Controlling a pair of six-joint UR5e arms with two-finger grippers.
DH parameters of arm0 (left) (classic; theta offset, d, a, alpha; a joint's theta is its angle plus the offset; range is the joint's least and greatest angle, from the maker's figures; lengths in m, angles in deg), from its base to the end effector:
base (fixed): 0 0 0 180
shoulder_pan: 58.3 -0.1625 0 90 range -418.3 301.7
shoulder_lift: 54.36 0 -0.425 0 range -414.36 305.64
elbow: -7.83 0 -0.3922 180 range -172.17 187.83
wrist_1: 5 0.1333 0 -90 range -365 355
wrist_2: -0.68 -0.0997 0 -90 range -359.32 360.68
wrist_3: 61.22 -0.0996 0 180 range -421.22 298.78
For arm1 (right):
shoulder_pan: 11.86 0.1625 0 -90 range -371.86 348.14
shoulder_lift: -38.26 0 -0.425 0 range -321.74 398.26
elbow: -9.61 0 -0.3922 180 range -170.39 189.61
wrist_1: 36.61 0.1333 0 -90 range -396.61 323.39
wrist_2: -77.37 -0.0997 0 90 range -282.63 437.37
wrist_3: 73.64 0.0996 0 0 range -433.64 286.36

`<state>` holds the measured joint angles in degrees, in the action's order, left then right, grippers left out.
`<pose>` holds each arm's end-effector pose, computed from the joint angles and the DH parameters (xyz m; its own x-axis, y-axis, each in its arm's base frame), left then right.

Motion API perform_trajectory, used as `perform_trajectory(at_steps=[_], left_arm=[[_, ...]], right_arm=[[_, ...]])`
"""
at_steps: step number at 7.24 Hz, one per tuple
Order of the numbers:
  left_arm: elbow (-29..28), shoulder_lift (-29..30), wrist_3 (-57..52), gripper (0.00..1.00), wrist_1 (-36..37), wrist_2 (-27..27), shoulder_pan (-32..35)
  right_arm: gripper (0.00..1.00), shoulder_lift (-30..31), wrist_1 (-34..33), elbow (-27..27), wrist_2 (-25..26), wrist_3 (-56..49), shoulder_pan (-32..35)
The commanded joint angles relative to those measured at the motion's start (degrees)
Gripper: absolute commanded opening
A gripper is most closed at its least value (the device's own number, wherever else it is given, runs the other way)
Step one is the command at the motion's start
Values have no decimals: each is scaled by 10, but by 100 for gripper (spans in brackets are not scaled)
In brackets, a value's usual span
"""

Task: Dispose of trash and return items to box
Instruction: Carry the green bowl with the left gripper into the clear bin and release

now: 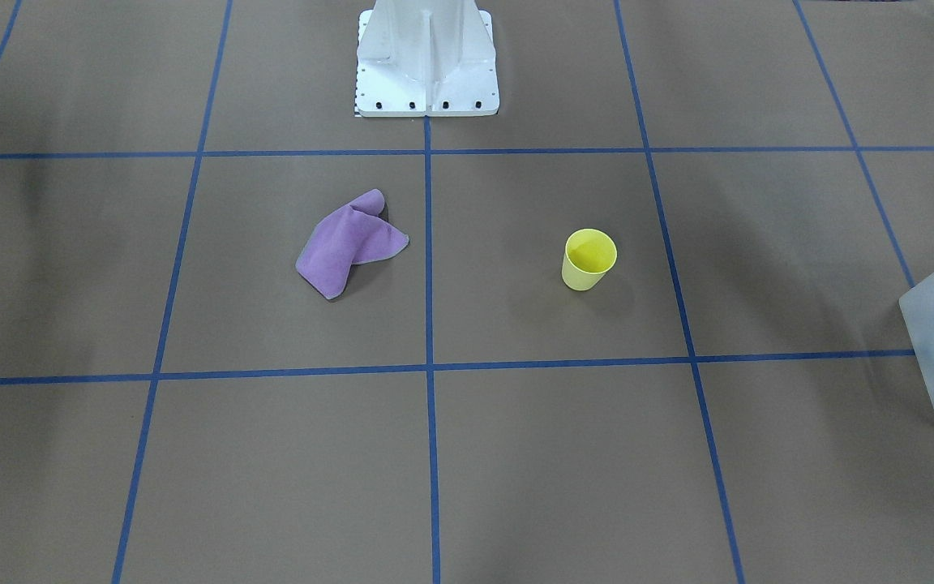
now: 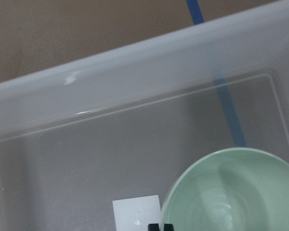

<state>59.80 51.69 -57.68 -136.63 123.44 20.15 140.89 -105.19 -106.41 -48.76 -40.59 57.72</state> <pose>0.0430 -0.6069 0.7631 0.7976 0.2890 -0.5294 -0.1396 0.9423 0.3042 -0.0754 -0.4162 0.4955 0.6922 -0.0810 0.7171 -0.1086 0.9707 0.2145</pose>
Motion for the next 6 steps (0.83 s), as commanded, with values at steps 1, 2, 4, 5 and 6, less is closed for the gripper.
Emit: perform_trajectory(at_steps=[1,2,4,5,6], left_arm=[[8,-2,-52,99,3,2,6],[35,-1,-57,99,42,5,41],[185,4,-109,99,257,66,96],[277,-5,-74,99,339,84,96],[350,-15,53,99,349,93,85]], right_arm=[[100,-1,0,0,0,0,-1],[100,-1,0,0,0,0,-1],[100,-2,-1,1,0,1,-1],[100,-2,-1,0,0,1,-1],[100,-2,-1,0,-1,2,-1]])
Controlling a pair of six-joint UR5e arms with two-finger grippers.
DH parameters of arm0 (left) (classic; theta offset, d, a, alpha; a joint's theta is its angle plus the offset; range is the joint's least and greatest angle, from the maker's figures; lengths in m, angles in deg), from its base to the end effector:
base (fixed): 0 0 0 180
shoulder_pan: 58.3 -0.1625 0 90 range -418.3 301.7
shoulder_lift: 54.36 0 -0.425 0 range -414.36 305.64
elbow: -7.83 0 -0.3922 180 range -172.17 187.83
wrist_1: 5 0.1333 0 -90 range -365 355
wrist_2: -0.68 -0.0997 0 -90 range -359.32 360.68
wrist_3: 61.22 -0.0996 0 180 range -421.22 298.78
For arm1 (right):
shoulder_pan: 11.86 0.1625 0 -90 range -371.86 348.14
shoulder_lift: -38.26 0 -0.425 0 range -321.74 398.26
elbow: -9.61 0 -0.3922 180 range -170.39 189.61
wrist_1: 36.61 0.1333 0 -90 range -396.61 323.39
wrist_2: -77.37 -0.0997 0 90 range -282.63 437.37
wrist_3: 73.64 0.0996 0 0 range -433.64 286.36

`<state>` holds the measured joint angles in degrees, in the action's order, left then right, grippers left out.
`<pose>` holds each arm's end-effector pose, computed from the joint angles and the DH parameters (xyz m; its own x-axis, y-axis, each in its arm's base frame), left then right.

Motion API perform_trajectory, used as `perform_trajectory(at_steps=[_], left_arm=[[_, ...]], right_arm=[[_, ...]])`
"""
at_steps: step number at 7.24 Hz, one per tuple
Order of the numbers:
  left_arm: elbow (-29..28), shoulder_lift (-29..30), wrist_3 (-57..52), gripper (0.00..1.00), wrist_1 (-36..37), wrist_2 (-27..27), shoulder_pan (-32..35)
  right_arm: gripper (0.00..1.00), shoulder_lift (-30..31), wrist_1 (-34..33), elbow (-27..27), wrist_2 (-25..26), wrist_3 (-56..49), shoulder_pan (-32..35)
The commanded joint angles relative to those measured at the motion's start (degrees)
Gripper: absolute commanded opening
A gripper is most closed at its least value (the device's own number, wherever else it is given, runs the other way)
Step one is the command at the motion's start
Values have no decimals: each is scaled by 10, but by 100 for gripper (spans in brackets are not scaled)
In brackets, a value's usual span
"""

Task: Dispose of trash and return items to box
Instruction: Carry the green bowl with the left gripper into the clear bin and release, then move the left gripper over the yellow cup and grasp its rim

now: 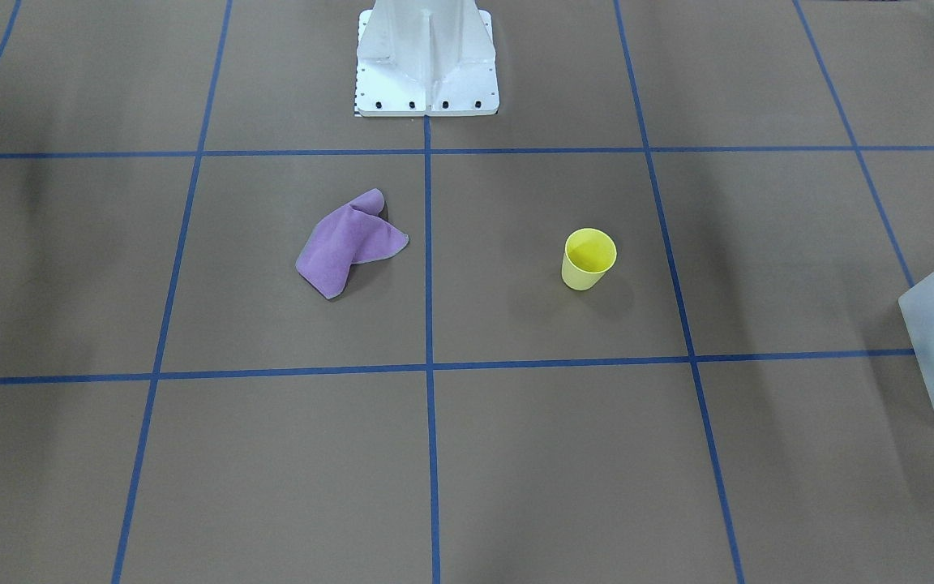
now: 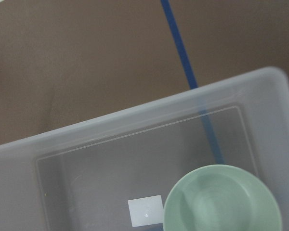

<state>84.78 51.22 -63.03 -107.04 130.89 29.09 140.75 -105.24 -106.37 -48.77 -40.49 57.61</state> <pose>-0.0406 -0.6241 0.6031 0.7537 0.2275 -0.6166 -0.0679 0.9601 0.2712 -0.0765 -0.4169 0.4950 0.6916 -0.0812 0.7177 -0.1080 0.9709 0.2139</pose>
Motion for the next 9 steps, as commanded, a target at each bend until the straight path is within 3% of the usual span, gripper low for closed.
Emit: perform_trajectory(at_steps=[1,3,4,7,9], left_arm=[[179,-29,203,99,56,23,-65],[293,-34,421,99,56,15,-192],[330,-28,509,99,55,-15,-253],[334,21,633,99,56,-126,-428],[318,27,634,99,53,-142,-461]], right_arm=[[100,0,0,0,-2,1,0],[100,0,0,0,-1,1,0],[100,0,0,0,-1,1,0],[100,0,0,3,-1,1,0],[100,0,0,5,0,1,0]])
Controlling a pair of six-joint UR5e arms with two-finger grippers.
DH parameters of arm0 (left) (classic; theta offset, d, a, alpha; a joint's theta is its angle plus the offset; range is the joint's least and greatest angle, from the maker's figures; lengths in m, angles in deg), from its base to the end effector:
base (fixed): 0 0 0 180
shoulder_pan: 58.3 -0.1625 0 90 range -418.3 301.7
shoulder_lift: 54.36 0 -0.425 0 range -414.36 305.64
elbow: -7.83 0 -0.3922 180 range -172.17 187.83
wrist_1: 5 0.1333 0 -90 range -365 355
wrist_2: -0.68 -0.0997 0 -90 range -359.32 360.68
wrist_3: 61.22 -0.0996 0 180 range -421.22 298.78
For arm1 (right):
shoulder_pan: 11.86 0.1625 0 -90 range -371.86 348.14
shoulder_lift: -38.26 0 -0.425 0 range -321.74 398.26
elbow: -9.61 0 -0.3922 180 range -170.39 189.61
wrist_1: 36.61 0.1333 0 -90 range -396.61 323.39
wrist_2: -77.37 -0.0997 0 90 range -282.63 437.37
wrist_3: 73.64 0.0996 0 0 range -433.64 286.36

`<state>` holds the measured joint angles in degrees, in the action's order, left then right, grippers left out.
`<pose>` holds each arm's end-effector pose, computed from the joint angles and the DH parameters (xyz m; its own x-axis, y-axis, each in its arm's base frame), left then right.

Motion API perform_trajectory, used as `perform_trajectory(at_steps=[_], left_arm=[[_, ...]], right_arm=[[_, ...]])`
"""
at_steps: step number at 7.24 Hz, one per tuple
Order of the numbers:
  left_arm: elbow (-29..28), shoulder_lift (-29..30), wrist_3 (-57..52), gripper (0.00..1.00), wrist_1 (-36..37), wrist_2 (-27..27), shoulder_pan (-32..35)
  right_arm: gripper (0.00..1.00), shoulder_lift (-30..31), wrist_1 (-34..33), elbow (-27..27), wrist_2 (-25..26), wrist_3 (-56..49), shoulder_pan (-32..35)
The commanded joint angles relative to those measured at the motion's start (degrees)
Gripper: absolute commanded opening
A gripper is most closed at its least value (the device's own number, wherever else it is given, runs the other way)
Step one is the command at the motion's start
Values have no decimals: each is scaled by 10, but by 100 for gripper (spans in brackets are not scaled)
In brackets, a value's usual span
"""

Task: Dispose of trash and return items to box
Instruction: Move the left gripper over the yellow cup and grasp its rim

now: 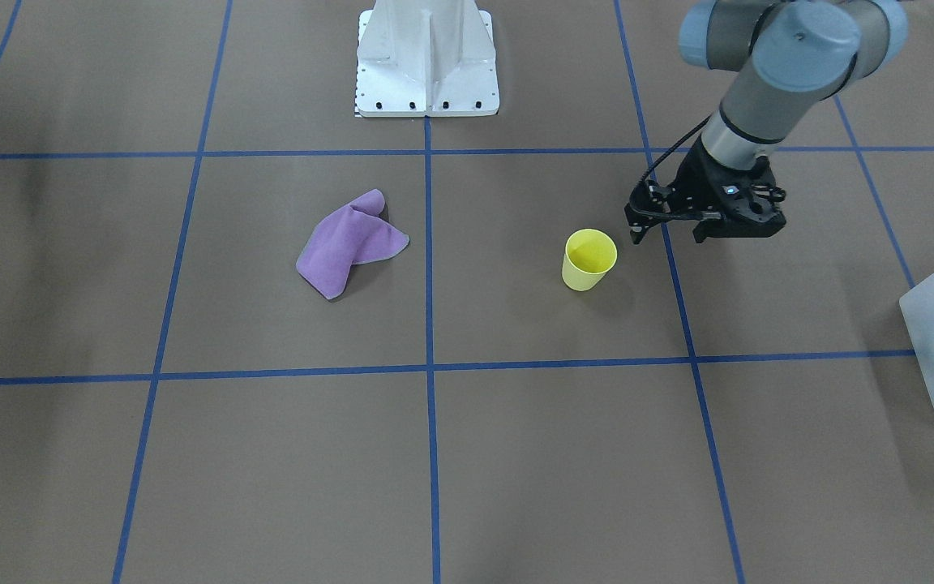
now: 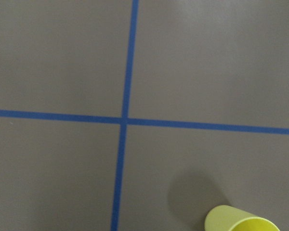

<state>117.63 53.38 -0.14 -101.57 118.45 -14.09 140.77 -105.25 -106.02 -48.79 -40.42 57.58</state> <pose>0.3504 -0.4621 0.3222 0.6364 -0.0222 -0.7710 0.0877 0.9952 0.0438 -0.0769 -0.4172 0.4982 0.6929 -0.0760 0.7170 -0.1077 0.9724 0.2071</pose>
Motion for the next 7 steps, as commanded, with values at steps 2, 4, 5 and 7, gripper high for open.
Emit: perform_trajectory(at_steps=[2,4,5,7], left_arm=[[-34,13,5,99,-4,-33,-38],[-59,27,5,95,-9,-43,-49],[-74,28,5,76,-32,-44,-54],[-98,38,49,19,-69,-45,-64]], right_arm=[[100,0,0,2,0,0,0],[100,1,0,2,0,0,0],[100,1,1,2,0,-1,0],[100,1,1,4,0,-1,0]])
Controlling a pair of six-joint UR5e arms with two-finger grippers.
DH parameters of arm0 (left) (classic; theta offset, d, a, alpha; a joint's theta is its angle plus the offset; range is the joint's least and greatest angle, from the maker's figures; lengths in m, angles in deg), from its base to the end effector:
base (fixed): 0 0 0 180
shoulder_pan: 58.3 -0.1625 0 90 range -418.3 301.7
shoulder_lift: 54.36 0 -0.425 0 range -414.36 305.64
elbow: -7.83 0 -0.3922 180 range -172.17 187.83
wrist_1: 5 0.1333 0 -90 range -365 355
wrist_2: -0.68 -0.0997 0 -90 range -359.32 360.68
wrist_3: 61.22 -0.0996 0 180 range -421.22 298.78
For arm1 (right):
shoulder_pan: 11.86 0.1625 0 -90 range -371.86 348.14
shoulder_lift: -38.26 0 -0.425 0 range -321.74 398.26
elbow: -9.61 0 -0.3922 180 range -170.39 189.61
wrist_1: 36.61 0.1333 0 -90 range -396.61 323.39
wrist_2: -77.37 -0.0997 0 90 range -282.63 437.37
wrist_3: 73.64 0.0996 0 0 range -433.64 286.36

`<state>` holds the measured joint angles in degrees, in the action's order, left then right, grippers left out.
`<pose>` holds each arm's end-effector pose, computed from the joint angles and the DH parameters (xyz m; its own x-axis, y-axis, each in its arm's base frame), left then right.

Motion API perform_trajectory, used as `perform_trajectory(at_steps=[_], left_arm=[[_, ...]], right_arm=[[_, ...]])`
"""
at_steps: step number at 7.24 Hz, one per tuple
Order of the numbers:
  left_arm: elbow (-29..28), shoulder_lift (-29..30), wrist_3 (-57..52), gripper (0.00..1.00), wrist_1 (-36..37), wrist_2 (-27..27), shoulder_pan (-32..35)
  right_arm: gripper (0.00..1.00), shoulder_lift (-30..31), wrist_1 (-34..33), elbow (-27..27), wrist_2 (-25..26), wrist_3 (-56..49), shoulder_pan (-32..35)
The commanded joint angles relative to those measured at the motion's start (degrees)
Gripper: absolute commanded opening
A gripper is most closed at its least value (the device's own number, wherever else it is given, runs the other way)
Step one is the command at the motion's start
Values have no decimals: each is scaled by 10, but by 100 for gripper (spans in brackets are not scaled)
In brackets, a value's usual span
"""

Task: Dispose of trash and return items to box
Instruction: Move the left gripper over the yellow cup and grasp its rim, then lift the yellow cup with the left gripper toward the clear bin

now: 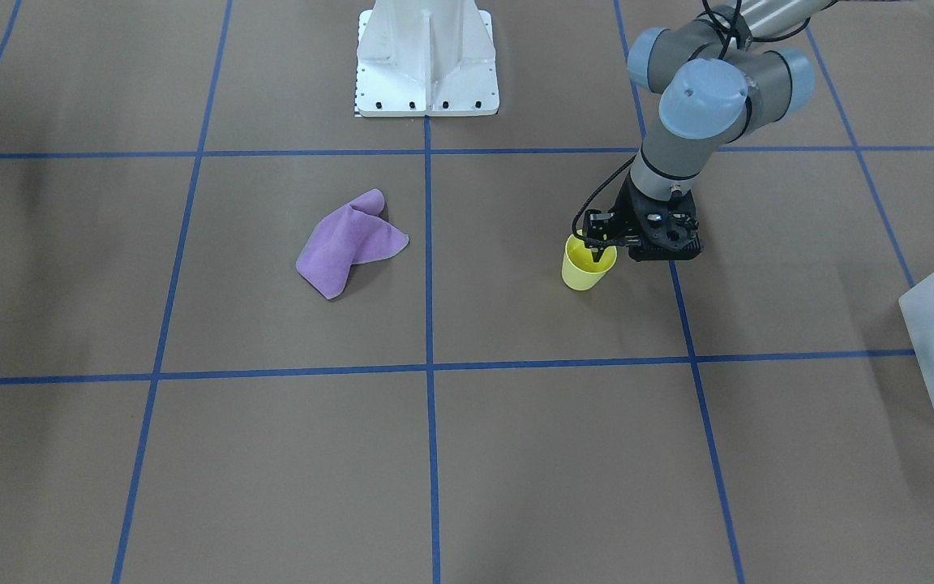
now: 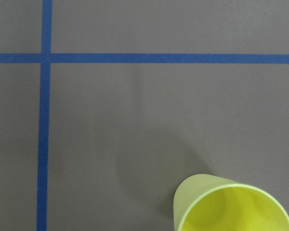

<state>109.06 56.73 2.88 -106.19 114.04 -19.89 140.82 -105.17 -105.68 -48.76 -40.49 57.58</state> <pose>0.4272 -0.4585 0.3470 0.6669 -0.0170 -0.7449 0.0724 0.9965 0.0420 -0.0769 -0.4174 0.5015 0.6947 -0.0735 0.7156 -0.1067 0.9733 0.2035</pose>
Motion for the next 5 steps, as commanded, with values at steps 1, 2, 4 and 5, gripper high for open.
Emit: perform_trajectory(at_steps=[1,2,4,5], left_arm=[[-10,4,19,0,-23,-1,-5],[-5,4,18,0,-23,-1,-4],[37,-12,12,0,-16,5,17],[55,-37,5,0,-16,13,45]], right_arm=[[100,-1,0,1,0,1,0],[100,-1,0,0,0,0,0],[100,-1,0,0,0,0,0],[100,-1,0,0,0,0,0]])
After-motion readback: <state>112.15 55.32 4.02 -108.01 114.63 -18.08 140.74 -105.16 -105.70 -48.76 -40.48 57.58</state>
